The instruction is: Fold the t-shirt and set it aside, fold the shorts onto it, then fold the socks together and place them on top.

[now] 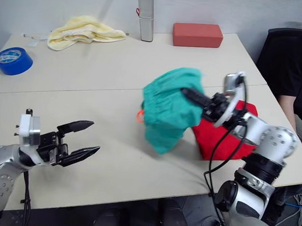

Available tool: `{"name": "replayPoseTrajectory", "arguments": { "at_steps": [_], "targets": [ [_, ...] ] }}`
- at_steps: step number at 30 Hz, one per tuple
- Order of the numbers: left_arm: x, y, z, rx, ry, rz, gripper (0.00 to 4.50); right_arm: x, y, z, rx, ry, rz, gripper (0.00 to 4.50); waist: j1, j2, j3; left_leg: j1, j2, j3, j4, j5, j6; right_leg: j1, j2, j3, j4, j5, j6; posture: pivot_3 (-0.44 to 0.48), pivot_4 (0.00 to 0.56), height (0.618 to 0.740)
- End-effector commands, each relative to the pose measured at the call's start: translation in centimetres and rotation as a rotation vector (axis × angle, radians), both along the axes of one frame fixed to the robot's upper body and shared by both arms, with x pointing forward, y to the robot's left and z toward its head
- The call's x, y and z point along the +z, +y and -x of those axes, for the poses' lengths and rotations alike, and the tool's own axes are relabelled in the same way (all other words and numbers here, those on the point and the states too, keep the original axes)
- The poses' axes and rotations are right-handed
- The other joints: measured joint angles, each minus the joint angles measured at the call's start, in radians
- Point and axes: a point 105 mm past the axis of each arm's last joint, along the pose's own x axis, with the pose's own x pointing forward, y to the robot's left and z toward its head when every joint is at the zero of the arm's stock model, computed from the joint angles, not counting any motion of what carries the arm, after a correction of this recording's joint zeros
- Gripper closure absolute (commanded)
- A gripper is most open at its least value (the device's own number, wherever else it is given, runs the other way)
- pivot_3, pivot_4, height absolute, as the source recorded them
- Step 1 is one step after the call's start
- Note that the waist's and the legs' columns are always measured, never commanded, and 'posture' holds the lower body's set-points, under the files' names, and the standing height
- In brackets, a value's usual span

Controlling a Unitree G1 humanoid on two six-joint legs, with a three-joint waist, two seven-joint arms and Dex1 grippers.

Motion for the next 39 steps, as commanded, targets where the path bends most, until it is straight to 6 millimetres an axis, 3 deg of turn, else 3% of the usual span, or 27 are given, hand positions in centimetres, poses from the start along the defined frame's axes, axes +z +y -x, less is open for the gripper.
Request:
{"name": "replayPoseTrajectory", "arguments": {
  "at_steps": [1, 6, 9, 12, 15, 19, 21, 27, 33, 39],
  "targets": [
    [0.5, -1.5, -0.5, -0.066, -0.031, 0.016, 0.00, 4.0, -2.9, 1.0, -0.193, -0.159, -0.083, 4.45, 0.001, 0.000, 0.000, 0.000, 0.000, 0.000, 0.000, 0.001, -0.001, 0.000, 0.000, 0.000, 0.001, 0.000, 0.000, 0.000, 0.150, 0.740],
    [0.6, -3.4, -1.8, -0.165, -0.032, 0.034, 0.00, 5.3, -7.3, 1.9, -0.462, -0.210, -0.157, 4.45, 0.006, 0.001, 0.000, 0.000, -0.001, -0.001, -0.001, 0.002, -0.001, 0.000, 0.001, 0.001, 0.001, 0.000, 0.000, 0.000, 0.150, 0.740],
    [0.4, -4.4, -2.5, -0.226, -0.030, 0.028, 0.00, 3.8, -10.0, 2.4, -0.634, -0.185, -0.193, 4.45, 0.008, 0.001, 0.000, 0.000, -0.002, -0.001, -0.001, 0.002, -0.001, 0.000, 0.001, 0.001, 0.001, 0.001, 0.001, 0.000, 0.150, 0.740],
    [0.6, -4.8, -3.0, -0.262, -0.033, 0.025, 0.00, 0.6, -12.1, 3.0, -0.801, -0.112, -0.181, 4.45, 0.011, 0.001, 0.000, 0.000, -0.002, -0.001, -0.002, 0.003, 0.000, 0.001, 0.002, 0.002, 0.000, 0.001, 0.002, 0.000, 0.150, 0.740],
    [0.7, -5.0, -3.4, -0.284, -0.032, 0.021, 0.00, -4.9, -13.5, 4.0, -0.985, 0.045, -0.126, 4.45, 0.011, 0.001, 0.000, 0.001, -0.001, 0.000, -0.002, 0.003, -0.001, 0.001, 0.002, 0.002, 0.000, 0.001, 0.002, 0.000, 0.150, 0.740],
    [0.5, -5.4, -3.4, -0.319, -0.024, 0.012, 0.00, -12.2, -13.7, 5.7, -1.151, 0.291, -0.050, 4.45, 0.006, 0.002, 0.000, 0.002, -0.001, 0.000, -0.003, 0.004, -0.003, 0.001, 0.003, 0.003, 0.001, 0.001, 0.002, 0.000, 0.150, 0.740],
    [0.6, -5.5, -3.5, -0.329, -0.022, 0.013, 0.00, -14.4, -12.9, 6.7, -1.195, 0.351, -0.007, 4.45, 0.003, 0.003, 0.000, 0.003, -0.002, 0.001, -0.003, 0.005, -0.002, 0.001, 0.003, 0.004, 0.002, 0.001, 0.002, 0.000, 0.150, 0.740],
    [0.6, -5.5, -3.7, -0.334, -0.017, 0.010, 0.00, -15.0, -10.4, 6.9, -1.189, 0.386, 0.032, 4.45, 0.003, 0.003, 0.000, 0.008, -0.001, -0.001, -0.004, 0.005, -0.003, 0.007, 0.003, 0.003, 0.001, 0.000, 0.001, 0.000, 0.150, 0.740],
    [0.6, -5.8, -3.8, -0.335, -0.021, 0.013, 0.00, -10.8, -10.3, 5.0, -1.221, 0.214, -0.002, 4.45, 0.002, 0.004, 0.000, 0.008, -0.001, -0.001, -0.004, 0.005, -0.003, 0.007, 0.002, 0.004, 0.000, 0.000, 0.001, 0.000, 0.150, 0.740],
    [0.5, -5.5, -3.9, -0.314, -0.024, 0.007, 0.00, -6.5, -9.3, 4.1, -1.116, -0.032, 0.078, 4.45, 0.011, 0.004, 0.000, 0.007, -0.002, -0.003, -0.006, 0.005, -0.003, 0.007, 0.003, 0.002, -0.002, 0.000, 0.001, 0.000, 0.150, 0.740]
  ]
}}
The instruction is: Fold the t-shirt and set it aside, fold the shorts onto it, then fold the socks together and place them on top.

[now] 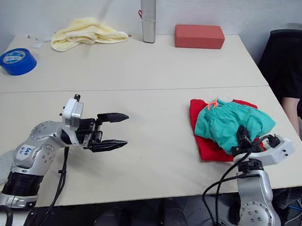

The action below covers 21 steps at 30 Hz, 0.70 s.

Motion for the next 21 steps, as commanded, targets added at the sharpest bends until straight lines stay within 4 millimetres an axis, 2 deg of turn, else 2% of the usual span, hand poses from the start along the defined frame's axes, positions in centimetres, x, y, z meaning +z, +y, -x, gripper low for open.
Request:
{"name": "replayPoseTrajectory", "arguments": {
  "at_steps": [1, 4, 8, 12, 17, 18, 21],
  "targets": [
    [0.4, 0.1, -0.1, 0.013, -0.027, 0.001, 0.00, 3.8, 0.7, -0.2, 0.059, -0.147, 0.064, 4.45, 0.000, 0.000, 0.000, 0.000, 0.000, 0.000, 0.000, 0.000, 0.000, 0.000, 0.000, 0.000, 0.000, 0.000, 0.000, 0.000, 0.150, 0.740],
    [0.4, 0.1, -0.1, 0.019, -0.029, 0.000, 0.00, 5.6, 0.9, -1.0, 0.088, -0.199, 0.071, 4.45, -0.006, 0.000, 0.000, 0.000, -0.001, 0.001, 0.001, 0.001, 0.002, 0.000, -0.001, 0.001, 0.000, 0.001, 0.001, 0.000, 0.150, 0.740],
    [0.3, 0.2, -0.2, 0.032, -0.030, 0.004, 0.00, 7.9, 1.9, -3.3, 0.143, -0.249, 0.084, 4.45, -0.006, 0.000, 0.000, 0.001, -0.001, 0.000, 0.001, 0.001, 0.001, 0.001, -0.001, 0.000, 0.000, 0.001, 0.001, 0.000, 0.150, 0.740],
    [0.3, 0.3, -0.2, 0.043, -0.031, 0.004, 0.00, 11.2, 4.7, -4.8, 0.302, -0.359, 0.088, 4.45, -0.005, 0.001, 0.001, 0.000, -0.001, 0.000, 0.001, 0.001, 0.002, 0.000, -0.001, 0.000, 0.000, 0.001, 0.001, 0.000, 0.150, 0.740],
    [0.2, 0.5, -0.1, 0.059, -0.032, 0.003, 0.00, 13.5, 8.0, -6.2, 0.469, -0.417, 0.116, 4.45, -0.005, 0.001, 0.001, 0.000, 0.000, 0.000, 0.001, 0.001, 0.002, 0.000, -0.001, 0.000, 0.000, 0.001, 0.001, 0.000, 0.150, 0.740],
    [0.2, 0.5, -0.1, 0.062, -0.032, 0.002, 0.00, 13.9, 8.1, -6.8, 0.464, -0.424, 0.100, 4.45, -0.005, 0.001, 0.001, 0.000, 0.000, 0.001, 0.001, 0.001, 0.002, 0.000, -0.001, 0.000, 0.000, 0.001, 0.001, 0.000, 0.150, 0.740],
    [0.1, 0.6, -0.1, 0.065, -0.033, 0.001, 0.00, 15.3, 6.6, -9.2, 0.337, -0.461, 0.095, 4.45, -0.006, 0.001, 0.001, 0.000, 0.000, 0.001, 0.002, 0.001, 0.003, 0.000, -0.002, 0.000, 0.000, 0.001, 0.001, 0.000, 0.150, 0.740]
  ]
}}
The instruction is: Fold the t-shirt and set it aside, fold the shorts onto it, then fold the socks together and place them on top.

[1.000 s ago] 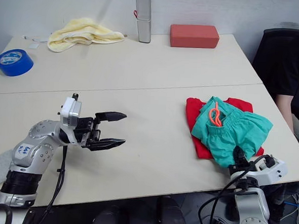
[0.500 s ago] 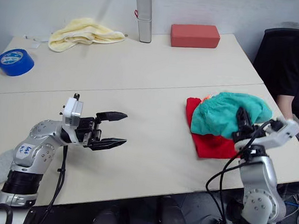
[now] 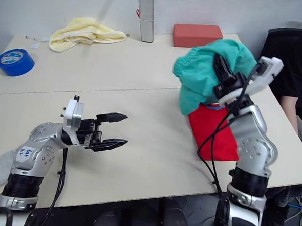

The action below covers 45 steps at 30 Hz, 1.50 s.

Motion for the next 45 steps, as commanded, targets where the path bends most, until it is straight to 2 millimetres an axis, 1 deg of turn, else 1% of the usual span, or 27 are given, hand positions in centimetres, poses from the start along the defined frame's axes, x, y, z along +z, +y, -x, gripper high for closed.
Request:
{"name": "replayPoseTrajectory", "arguments": {
  "at_steps": [1, 3, 6, 8, 10, 12, 14, 16, 17, 20, 23, 27, 29, 31, 32, 33, 34, 35, 37, 39, 42, 45],
  "targets": [
    [0.6, 0.2, 0.1, 0.013, -0.039, 0.004, 0.00, 2.1, -2.3, -1.4, -0.142, -0.081, -0.043, 4.45, 0.000, 0.000, 0.000, 0.000, 0.000, 0.000, 0.000, 0.000, 0.000, 0.000, 0.000, 0.000, 0.000, 0.000, 0.000, 0.000, 0.150, 0.740],
    [0.6, 0.3, 0.1, 0.018, -0.042, 0.003, 0.00, 2.2, -3.5, -1.8, -0.215, -0.095, -0.062, 4.45, 0.007, 0.000, 0.000, -0.001, 0.000, -0.001, 0.000, 0.000, 0.000, 0.000, 0.000, -0.001, 0.000, 0.000, 0.000, 0.000, 0.150, 0.740],
    [0.6, 0.4, 0.0, 0.026, -0.046, 0.001, 0.00, 1.7, -5.3, -1.9, -0.332, -0.104, -0.095, 4.45, 0.009, 0.000, 0.000, -0.002, 0.000, 0.000, 0.000, 0.000, 0.000, 0.000, -0.001, -0.001, -0.001, 0.000, 0.000, 0.000, 0.150, 0.740],
    [0.6, 0.5, -0.1, 0.030, -0.046, 0.001, 0.00, 1.3, -6.2, -1.4, -0.397, -0.116, -0.124, 4.45, 0.009, 0.000, 0.000, -0.002, 0.000, 0.000, 0.000, 0.000, 0.001, -0.001, -0.001, -0.001, -0.002, 0.000, 0.001, 0.000, 0.150, 0.740],
    [0.7, 0.6, -0.1, 0.032, -0.047, 0.000, 0.00, 0.4, -6.8, -0.7, -0.464, -0.123, -0.130, 4.45, 0.008, 0.000, 0.000, -0.002, 0.000, 0.000, 0.000, 0.000, 0.001, -0.001, -0.001, 0.000, -0.002, 0.000, 0.001, 0.000, 0.150, 0.740],
    [0.7, 0.6, -0.1, 0.032, -0.047, -0.002, 0.00, -0.6, -6.7, 0.1, -0.500, -0.137, -0.099, 4.45, 0.008, 0.000, 0.000, -0.002, 0.000, 0.000, 0.000, 0.000, 0.000, -0.001, -0.001, 0.000, -0.001, 0.000, 0.001, 0.000, 0.150, 0.740],
    [0.7, 0.7, -0.1, 0.033, -0.047, -0.003, 0.00, -1.5, -6.7, 0.7, -0.513, -0.133, -0.119, 4.45, 0.004, 0.001, 0.000, -0.002, 0.000, 0.000, 0.000, 0.000, 0.000, -0.001, 0.000, 0.000, -0.001, 0.000, 0.001, 0.000, 0.150, 0.740],
    [0.8, 0.7, -0.2, 0.035, -0.047, -0.005, 0.00, -1.6, -6.6, 0.9, -0.504, -0.146, -0.118, 4.45, -0.003, 0.001, 0.001, -0.001, 0.000, 0.001, 0.001, 0.001, 0.000, -0.001, -0.001, 0.001, 0.000, 0.000, 0.001, 0.000, 0.150, 0.740],
    [0.8, 0.7, -0.2, 0.035, -0.047, -0.006, 0.00, -1.3, -6.9, 0.8, -0.506, -0.161, -0.111, 4.45, -0.004, 0.002, 0.001, -0.001, 0.000, 0.001, 0.001, 0.001, 0.000, -0.001, -0.001, 0.001, 0.001, 0.000, 0.001, 0.000, 0.150, 0.740],
    [0.8, 0.6, -0.2, 0.027, -0.048, -0.012, 0.00, 0.6, -9.1, -0.1, -0.559, -0.209, -0.112, 4.45, -0.004, 0.005, 0.003, 0.000, 0.000, 0.001, 0.001, 0.001, 0.000, -0.001, 0.000, 0.001, 0.002, 0.000, 0.001, 0.000, 0.150, 0.740],
    [0.9, 0.5, -0.3, 0.027, -0.051, -0.012, 0.00, 2.0, -10.7, -0.8, -0.612, -0.238, -0.116, 4.45, -0.002, 0.006, 0.003, 0.000, -0.001, 0.001, 0.001, 0.001, 0.000, -0.001, 0.000, 0.001, 0.002, 0.000, 0.001, 0.000, 0.150, 0.740],
    [1.0, 0.5, -0.3, 0.026, -0.052, -0.012, 0.00, 3.3, -11.4, -1.2, -0.631, -0.285, -0.081, 4.45, -0.001, 0.006, 0.003, -0.001, 0.000, 0.001, 0.000, 0.001, 0.000, -0.001, 0.000, 0.001, 0.000, 0.000, 0.000, 0.000, 0.150, 0.740],
    [1.0, 0.4, -0.3, 0.024, -0.050, -0.013, 0.00, 4.2, -11.7, -1.2, -0.634, -0.310, -0.084, 4.45, -0.001, 0.006, 0.003, -0.001, 0.000, 0.001, 0.000, 0.001, 0.000, -0.001, -0.001, 0.001, 0.000, 0.000, 0.001, 0.000, 0.150, 0.740],
    [0.9, 0.4, -0.3, 0.022, -0.048, -0.014, 0.00, 4.6, -11.8, -1.3, -0.635, -0.322, -0.093, 4.45, -0.003, 0.006, 0.004, -0.001, -0.001, 0.002, 0.001, 0.001, 0.000, -0.001, -0.001, 0.001, 0.001, 0.000, 0.001, 0.000, 0.150, 0.740],
    [0.9, 0.4, -0.4, 0.022, -0.047, -0.014, 0.00, 4.4, -11.5, -1.3, -0.634, -0.318, -0.092, 4.45, -0.003, 0.006, 0.004, -0.001, 0.000, 0.002, 0.001, 0.001, 0.000, -0.001, -0.001, 0.001, 0.001, 0.000, 0.001, 0.000, 0.150, 0.740],
    [0.9, 0.4, -0.4, 0.023, -0.048, -0.014, 0.00, 3.3, -11.2, -1.4, -0.649, -0.289, -0.093, 4.45, -0.003, 0.006, 0.004, -0.001, 0.000, 0.002, 0.001, 0.001, 0.000, -0.001, 0.000, 0.002, 0.001, 0.000, 0.001, 0.000, 0.150, 0.740],
    [1.0, 0.4, -0.4, 0.023, -0.049, -0.013, 0.00, 1.8, -10.9, -1.3, -0.659, -0.251, -0.108, 4.45, -0.003, 0.006, 0.004, 0.000, 0.000, 0.001, 0.001, 0.002, 0.000, -0.001, 0.000, 0.001, 0.001, 0.000, 0.001, 0.000, 0.150, 0.740],
    [1.0, 0.4, -0.4, 0.023, -0.050, -0.013, 0.00, 0.8, -10.7, -1.2, -0.666, -0.224, -0.121, 4.45, -0.002, 0.005, 0.003, 0.000, 0.001, 0.001, 0.000, 0.002, -0.001, -0.001, 0.000, 0.001, 0.001, 0.000, 0.001, 0.000, 0.150, 0.740],
    [1.0, 0.5, -0.3, 0.026, -0.051, -0.013, 0.00, -2.2, -9.9, -0.4, -0.691, -0.144, -0.158, 4.45, -0.001, 0.005, 0.003, 0.000, 0.002, 0.000, 0.000, 0.002, -0.003, -0.001, 0.001, 0.001, 0.001, 0.000, 0.000, 0.000, 0.150, 0.740],
    [1.0, 0.6, -0.2, 0.031, -0.048, -0.017, 0.00, -4.4, -8.6, 0.5, -0.685, -0.087, -0.161, 4.45, -0.001, 0.005, 0.003, 0.000, 0.002, 0.000, -0.001, 0.003, -0.003, -0.001, 0.001, 0.001, 0.001, 0.000, 0.000, 0.000, 0.150, 0.740],
    [0.9, 0.7, 0.1, 0.032, -0.040, -0.023, 0.00, -6.4, -7.5, 1.5, -0.693, -0.026, -0.179, 4.45, -0.002, 0.006, 0.004, -0.001, 0.001, 0.001, -0.001, 0.003, -0.002, -0.003, -0.001, 0.002, 0.003, 0.000, 0.000, 0.000, 0.150, 0.740],
    [0.9, 0.8, 0.3, 0.027, -0.033, -0.032, 0.00, -8.0, -7.7, 2.3, -0.754, 0.040, -0.218, 4.45, -0.002, 0.006, 0.004, -0.001, 0.000, 0.002, 0.000, 0.003, -0.002, -0.003, -0.001, 0.002, 0.003, 0.000, 0.000, 0.000, 0.150, 0.740]
  ]
}}
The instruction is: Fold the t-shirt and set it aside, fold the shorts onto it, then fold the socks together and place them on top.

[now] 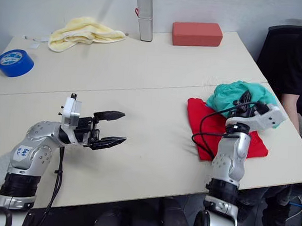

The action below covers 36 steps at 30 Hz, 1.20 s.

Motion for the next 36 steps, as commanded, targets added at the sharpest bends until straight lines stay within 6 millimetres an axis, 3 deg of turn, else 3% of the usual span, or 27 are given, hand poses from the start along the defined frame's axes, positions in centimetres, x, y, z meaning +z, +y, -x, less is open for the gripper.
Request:
{"name": "replayPoseTrajectory", "arguments": {
  "at_steps": [1, 10, 20, 23, 30, 33, 36],
  "targets": [
    [0.8, 0.3, 0.5, -0.001, -0.028, -0.013, 0.00, 1.1, -0.3, 1.6, -0.077, -0.037, -0.036, 4.45, 0.001, 0.000, 0.000, 0.000, 0.000, 0.000, 0.000, 0.000, 0.000, 0.000, 0.000, 0.000, 0.000, 0.000, 0.000, 0.000, 0.150, 0.740],
    [0.8, 0.4, 0.7, -0.014, -0.017, -0.027, 0.00, -0.4, 2.0, 3.4, 0.024, 0.014, -0.285, 4.45, 0.001, -0.001, 0.000, 0.000, 0.000, -0.001, -0.001, 0.001, -0.001, 0.000, 0.001, -0.001, 0.000, -0.001, -0.001, 0.000, 0.150, 0.740],
    [0.5, 0.4, 1.0, -0.026, -0.006, -0.025, 0.00, -0.2, 0.9, 5.3, 0.147, -0.027, -0.551, 4.45, 0.001, -0.001, 0.000, 0.000, 0.000, -0.002, -0.002, 0.000, -0.001, 0.000, 0.001, -0.001, 0.000, -0.001, -0.001, 0.000, 0.150, 0.740],
    [0.5, 0.4, 1.1, -0.029, -0.008, -0.026, 0.00, -1.2, 1.2, 5.5, 0.146, 0.027, -0.543, 4.45, 0.001, -0.001, 0.000, 0.000, 0.000, -0.002, -0.002, 0.000, -0.001, 0.000, 0.001, -0.001, 0.000, -0.001, -0.001, 0.000, 0.150, 0.740],
    [0.6, 0.6, 1.4, -0.030, -0.006, -0.034, 0.00, -4.6, 2.0, 5.6, 0.123, 0.104, -0.783, 4.45, 0.001, -0.001, 0.000, 0.000, 0.000, -0.002, -0.002, 0.000, -0.001, 0.001, 0.001, -0.001, 0.000, -0.001, -0.001, 0.000, 0.150, 0.740],
    [0.6, 0.6, 1.4, -0.028, -0.003, -0.038, 0.00, -4.4, 1.9, 5.7, 0.154, 0.061, -0.840, 4.45, 0.001, -0.001, 0.000, 0.000, 0.000, -0.002, -0.002, 0.000, -0.001, 0.001, 0.001, -0.001, -0.001, -0.001, -0.001, 0.000, 0.150, 0.740],
    [0.6, 0.7, 1.4, -0.026, 0.000, -0.039, 0.00, -2.4, 1.9, 5.8, 0.226, -0.008, -0.773, 4.45, 0.000, -0.001, 0.000, 0.000, 0.000, -0.002, -0.002, 0.000, -0.001, 0.001, 0.001, -0.001, -0.001, -0.001, -0.001, 0.000, 0.150, 0.740]
  ]
}}
